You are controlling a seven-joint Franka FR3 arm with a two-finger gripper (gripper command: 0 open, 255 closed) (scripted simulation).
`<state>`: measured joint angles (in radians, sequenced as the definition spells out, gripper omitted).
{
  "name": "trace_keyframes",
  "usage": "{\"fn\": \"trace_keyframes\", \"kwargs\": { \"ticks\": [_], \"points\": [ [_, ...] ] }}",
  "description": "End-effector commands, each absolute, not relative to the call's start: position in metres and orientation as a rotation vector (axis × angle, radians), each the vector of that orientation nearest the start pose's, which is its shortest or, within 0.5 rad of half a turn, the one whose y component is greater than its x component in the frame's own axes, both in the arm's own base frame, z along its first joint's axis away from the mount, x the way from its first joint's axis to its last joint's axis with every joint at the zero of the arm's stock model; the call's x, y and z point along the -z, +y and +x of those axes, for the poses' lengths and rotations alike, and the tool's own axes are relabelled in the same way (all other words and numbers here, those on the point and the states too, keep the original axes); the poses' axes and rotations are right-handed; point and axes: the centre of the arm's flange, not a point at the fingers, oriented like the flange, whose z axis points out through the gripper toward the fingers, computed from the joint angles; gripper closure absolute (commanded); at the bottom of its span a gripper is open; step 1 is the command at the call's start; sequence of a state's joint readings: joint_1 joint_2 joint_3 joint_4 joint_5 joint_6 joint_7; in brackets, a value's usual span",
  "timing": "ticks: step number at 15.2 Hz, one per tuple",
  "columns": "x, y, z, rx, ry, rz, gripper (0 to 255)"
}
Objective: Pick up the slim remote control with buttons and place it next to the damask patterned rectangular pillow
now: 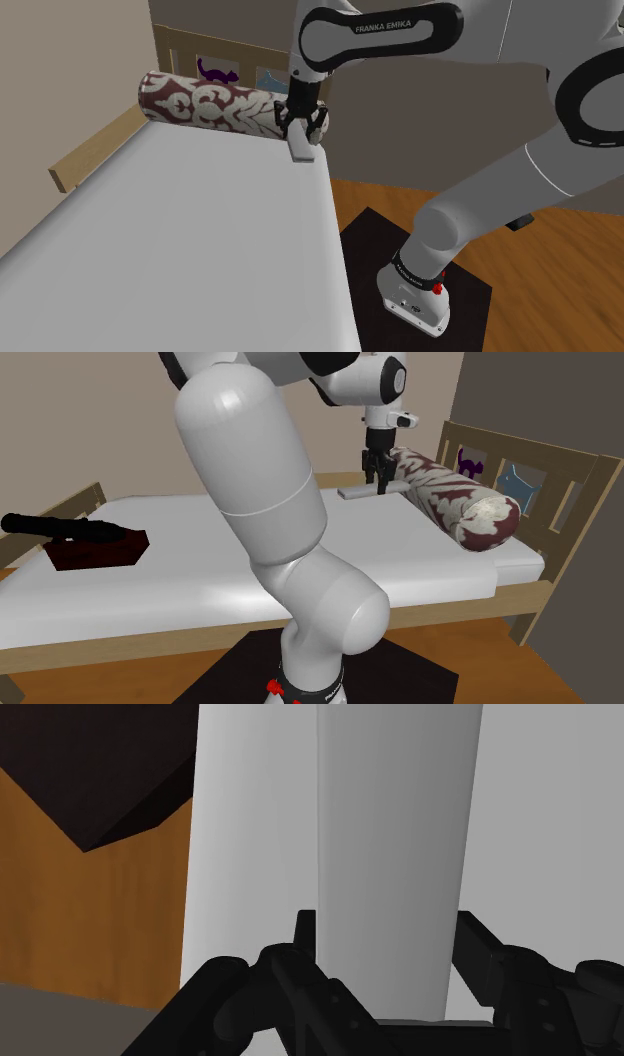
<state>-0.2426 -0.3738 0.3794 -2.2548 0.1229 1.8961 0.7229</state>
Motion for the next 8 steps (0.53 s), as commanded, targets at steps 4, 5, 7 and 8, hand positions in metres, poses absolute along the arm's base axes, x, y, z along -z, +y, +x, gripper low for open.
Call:
{"fn": "trace_keyframes", "kwargs": {
  "ticks": [4,5,7,8],
  "points": [
    [-0.474,0.082,0.439,0.004,1.01,-2.996,255],
    [-0.469,0.082,0.439,0.004,1.01,-2.996,255],
    [-0.458,0.082,0.439,0.004,1.01,-2.996,255],
    [-0.453,0.082,0.439,0.004,1.01,-2.996,255]
  ]
}}
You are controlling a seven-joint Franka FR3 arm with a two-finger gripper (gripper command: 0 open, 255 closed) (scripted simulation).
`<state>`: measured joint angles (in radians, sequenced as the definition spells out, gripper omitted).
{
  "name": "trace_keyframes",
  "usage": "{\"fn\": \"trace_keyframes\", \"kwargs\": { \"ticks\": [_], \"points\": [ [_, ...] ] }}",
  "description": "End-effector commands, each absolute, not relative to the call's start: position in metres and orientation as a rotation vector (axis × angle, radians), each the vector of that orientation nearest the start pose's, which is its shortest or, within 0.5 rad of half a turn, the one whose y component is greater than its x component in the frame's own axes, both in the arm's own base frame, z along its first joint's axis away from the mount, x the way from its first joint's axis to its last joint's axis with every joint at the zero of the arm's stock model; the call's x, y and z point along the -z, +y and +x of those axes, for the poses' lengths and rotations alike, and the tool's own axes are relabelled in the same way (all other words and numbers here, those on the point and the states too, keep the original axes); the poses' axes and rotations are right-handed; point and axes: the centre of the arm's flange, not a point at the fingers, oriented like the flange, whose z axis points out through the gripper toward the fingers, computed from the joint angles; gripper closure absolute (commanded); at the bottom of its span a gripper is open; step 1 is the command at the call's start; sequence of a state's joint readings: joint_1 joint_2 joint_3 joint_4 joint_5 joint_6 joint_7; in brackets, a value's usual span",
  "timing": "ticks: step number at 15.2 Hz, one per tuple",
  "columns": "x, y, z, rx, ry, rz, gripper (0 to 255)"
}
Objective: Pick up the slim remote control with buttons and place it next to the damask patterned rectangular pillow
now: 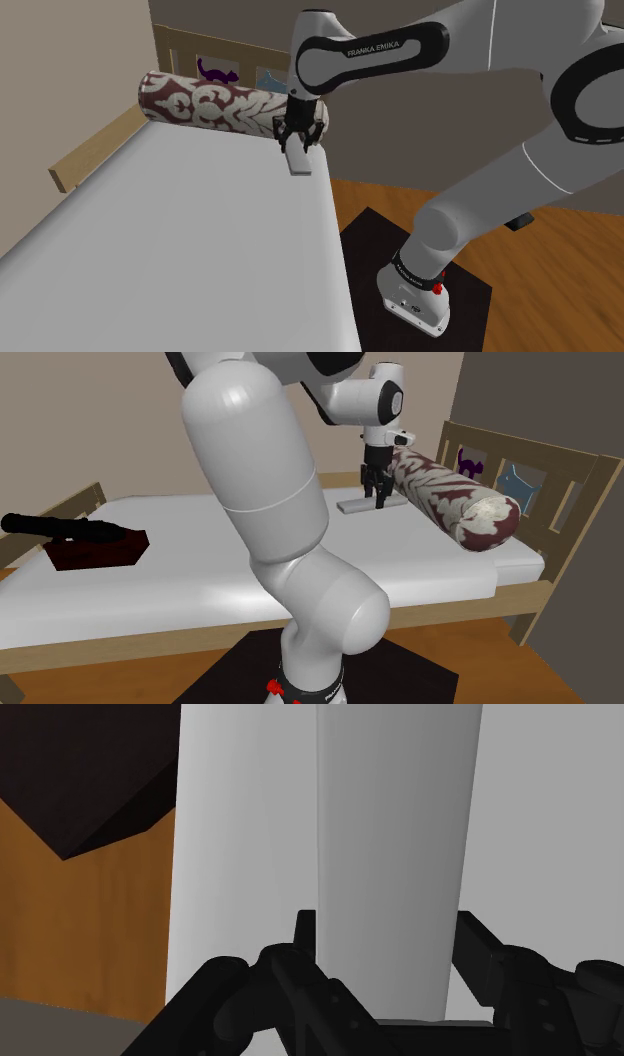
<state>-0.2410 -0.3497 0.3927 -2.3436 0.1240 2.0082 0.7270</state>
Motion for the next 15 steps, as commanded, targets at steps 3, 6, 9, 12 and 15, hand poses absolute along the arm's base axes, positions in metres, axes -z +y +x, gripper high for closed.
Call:
{"fn": "trace_keyframes", "kwargs": {
  "ticks": [3,6,9,12,15],
  "points": [
    [-0.437,0.082,0.439,0.004,1.01,-2.996,255],
    [-0.421,0.082,0.439,0.004,1.01,-2.996,255],
    [-0.405,0.082,0.439,0.004,1.01,-2.996,255],
    [-0.389,0.082,0.439,0.004,1.01,-2.996,255],
    [-0.374,0.082,0.439,0.004,1.01,-2.996,255]
  ]
}}
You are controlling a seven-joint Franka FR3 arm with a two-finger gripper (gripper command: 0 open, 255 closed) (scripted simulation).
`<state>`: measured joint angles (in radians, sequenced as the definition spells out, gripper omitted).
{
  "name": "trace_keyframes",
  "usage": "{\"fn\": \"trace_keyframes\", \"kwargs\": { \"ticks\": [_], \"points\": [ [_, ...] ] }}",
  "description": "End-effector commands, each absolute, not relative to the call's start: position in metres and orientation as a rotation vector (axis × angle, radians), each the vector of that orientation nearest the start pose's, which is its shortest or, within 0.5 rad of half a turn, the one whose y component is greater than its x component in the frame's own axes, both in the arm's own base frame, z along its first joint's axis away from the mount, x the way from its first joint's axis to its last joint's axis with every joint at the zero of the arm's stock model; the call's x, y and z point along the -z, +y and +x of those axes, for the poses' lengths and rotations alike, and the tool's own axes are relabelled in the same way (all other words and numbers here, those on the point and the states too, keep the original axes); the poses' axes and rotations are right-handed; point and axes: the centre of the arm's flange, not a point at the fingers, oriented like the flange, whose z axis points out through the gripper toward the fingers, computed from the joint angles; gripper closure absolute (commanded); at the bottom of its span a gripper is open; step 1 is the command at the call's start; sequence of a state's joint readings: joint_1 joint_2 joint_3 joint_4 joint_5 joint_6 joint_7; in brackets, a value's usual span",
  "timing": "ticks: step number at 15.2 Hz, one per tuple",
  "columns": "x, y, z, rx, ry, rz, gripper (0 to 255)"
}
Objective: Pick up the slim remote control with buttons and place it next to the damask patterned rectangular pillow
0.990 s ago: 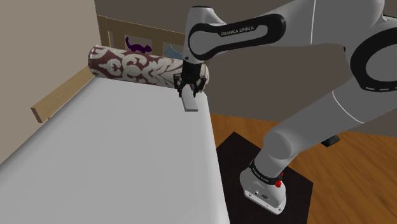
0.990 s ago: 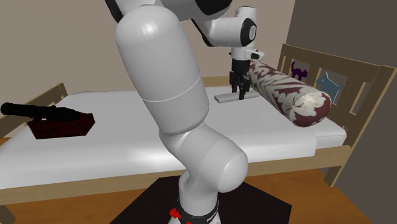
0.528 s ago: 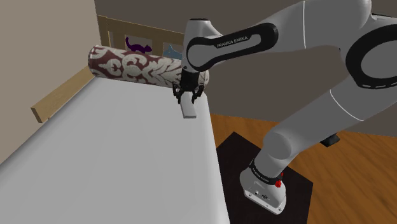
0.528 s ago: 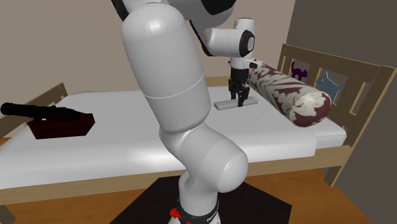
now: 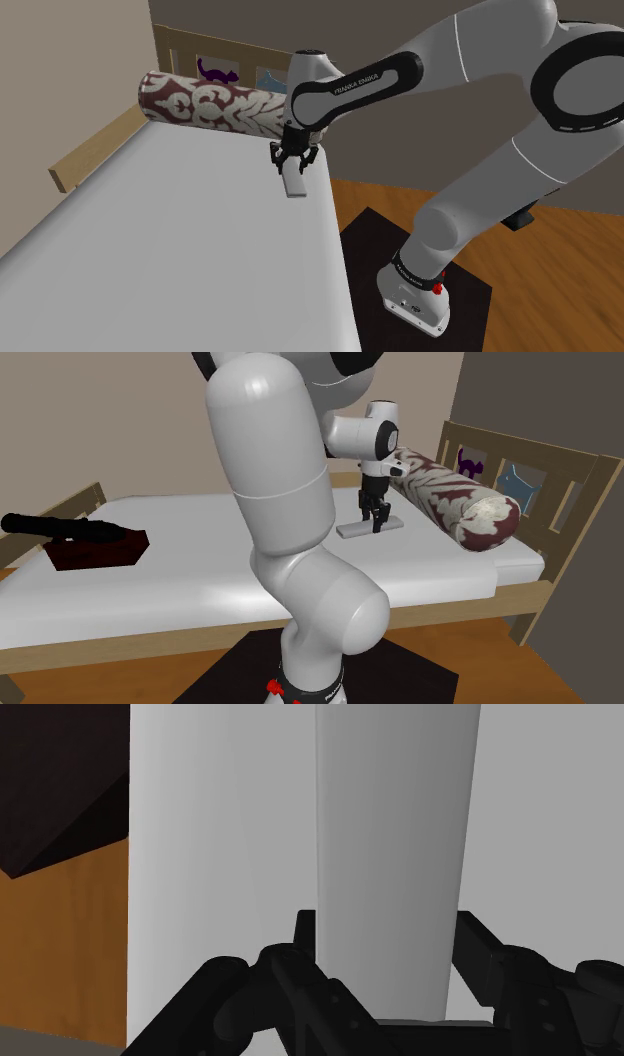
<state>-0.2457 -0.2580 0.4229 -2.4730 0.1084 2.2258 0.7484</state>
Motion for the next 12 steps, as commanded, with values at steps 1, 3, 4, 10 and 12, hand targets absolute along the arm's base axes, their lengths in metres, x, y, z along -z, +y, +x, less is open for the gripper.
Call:
{"fn": "trace_keyframes", "kwargs": {
  "ticks": [1,3,4,10,12],
  "points": [
    [-0.368,0.082,0.439,0.004,1.01,-2.996,255],
    [-0.358,0.082,0.439,0.004,1.01,-2.996,255],
    [-0.352,0.082,0.439,0.004,1.01,-2.996,255],
    [-0.344,0.082,0.439,0.004,1.01,-2.996,255],
    [-0.344,0.082,0.439,0.004,1.01,-2.996,255]
  ]
}}
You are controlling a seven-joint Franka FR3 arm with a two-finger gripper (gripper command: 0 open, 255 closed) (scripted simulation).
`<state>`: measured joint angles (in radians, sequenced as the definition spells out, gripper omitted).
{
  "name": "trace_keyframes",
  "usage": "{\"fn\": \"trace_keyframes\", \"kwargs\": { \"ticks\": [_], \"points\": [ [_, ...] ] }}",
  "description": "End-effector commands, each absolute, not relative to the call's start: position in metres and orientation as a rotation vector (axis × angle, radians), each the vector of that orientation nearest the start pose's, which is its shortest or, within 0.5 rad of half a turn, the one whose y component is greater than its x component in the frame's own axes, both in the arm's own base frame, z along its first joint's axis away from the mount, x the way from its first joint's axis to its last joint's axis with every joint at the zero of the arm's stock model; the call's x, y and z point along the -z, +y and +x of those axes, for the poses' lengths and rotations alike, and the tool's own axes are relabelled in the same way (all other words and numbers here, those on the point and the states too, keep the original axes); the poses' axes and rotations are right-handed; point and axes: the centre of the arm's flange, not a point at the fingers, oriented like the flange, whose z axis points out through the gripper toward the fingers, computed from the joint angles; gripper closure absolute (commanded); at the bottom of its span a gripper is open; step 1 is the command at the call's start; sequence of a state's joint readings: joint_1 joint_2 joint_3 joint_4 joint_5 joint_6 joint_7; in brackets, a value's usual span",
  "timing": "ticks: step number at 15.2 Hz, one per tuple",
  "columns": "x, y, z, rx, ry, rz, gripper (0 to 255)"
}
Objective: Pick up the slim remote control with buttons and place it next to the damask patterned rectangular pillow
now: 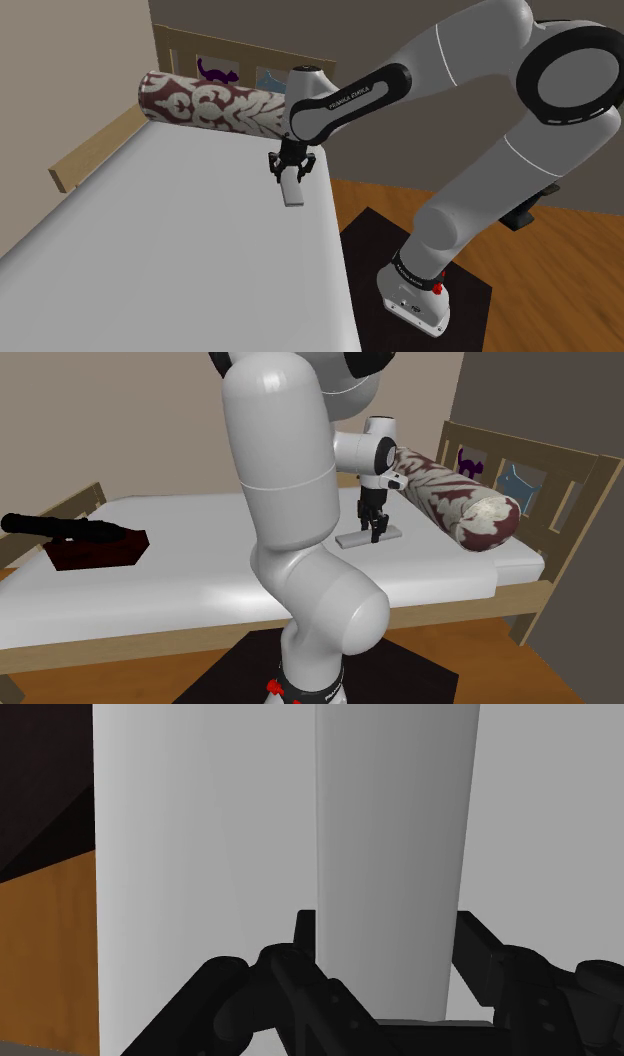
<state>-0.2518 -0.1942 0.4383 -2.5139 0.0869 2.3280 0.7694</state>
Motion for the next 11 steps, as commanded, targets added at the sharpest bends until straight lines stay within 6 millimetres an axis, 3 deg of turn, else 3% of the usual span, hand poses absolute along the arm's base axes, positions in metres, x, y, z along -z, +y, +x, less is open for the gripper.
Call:
{"fn": "trace_keyframes", "kwargs": {
  "ticks": [1,2,7,11],
  "points": [
    [-0.344,0.082,0.439,0.004,1.01,-2.996,255],
    [-0.344,0.082,0.439,0.004,1.01,-2.996,0],
    [-0.344,0.082,0.439,0.004,1.01,-2.996,0],
    [-0.394,0.083,0.439,0.004,1.01,-2.996,0]
  ]
}}
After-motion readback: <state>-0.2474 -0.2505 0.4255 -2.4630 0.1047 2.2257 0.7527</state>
